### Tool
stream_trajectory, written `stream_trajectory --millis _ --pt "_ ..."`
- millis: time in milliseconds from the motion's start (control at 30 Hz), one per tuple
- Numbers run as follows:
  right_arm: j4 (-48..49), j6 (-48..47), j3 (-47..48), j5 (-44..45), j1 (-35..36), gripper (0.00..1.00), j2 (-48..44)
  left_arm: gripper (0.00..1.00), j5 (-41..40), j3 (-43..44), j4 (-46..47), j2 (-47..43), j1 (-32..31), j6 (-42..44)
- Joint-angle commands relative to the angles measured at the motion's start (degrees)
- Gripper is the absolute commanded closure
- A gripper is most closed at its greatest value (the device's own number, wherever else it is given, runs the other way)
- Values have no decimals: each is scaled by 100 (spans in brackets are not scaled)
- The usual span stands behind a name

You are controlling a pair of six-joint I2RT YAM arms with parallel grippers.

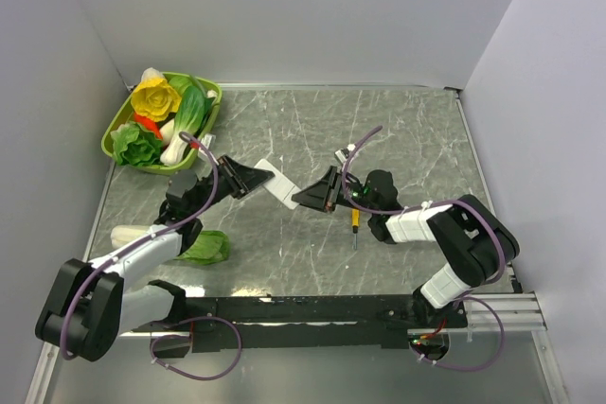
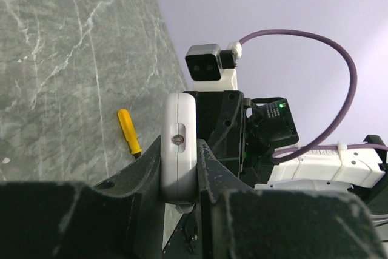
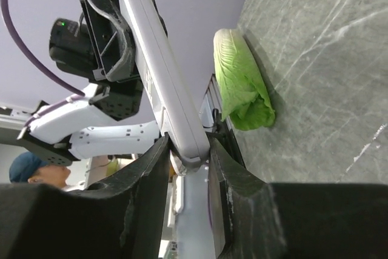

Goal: Unload the batteries from the remote control

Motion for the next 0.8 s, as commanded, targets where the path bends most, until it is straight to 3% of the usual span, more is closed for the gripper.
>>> stream_trajectory --millis 0,233,367,433,567,600,667,767 --pt "-204 -539 -250 113 -116 64 -140 99 -144 293 4 -246 291 220" --pt "-512 -803 -400 227 -134 66 -290 99 -39 275 48 -272 423 167" --pt "-276 -733 -374 157 -134 68 -246 99 32 223 180 -185 423 114" --pt "5 -611 -409 61 -152 64 -255 99 41 161 241 -175 423 114" --pt "227 -566 -321 25 -152 24 -439 99 137 73 364 -114 423 88" --pt "87 -583 -251 34 -152 19 -483 99 155 47 382 -105 423 79" --pt "-72 -645 -172 86 -143 9 -562 99 198 38 478 -53 423 44" --pt "-371 -715 65 122 -134 8 -580 99 286 -24 706 26 414 -70"
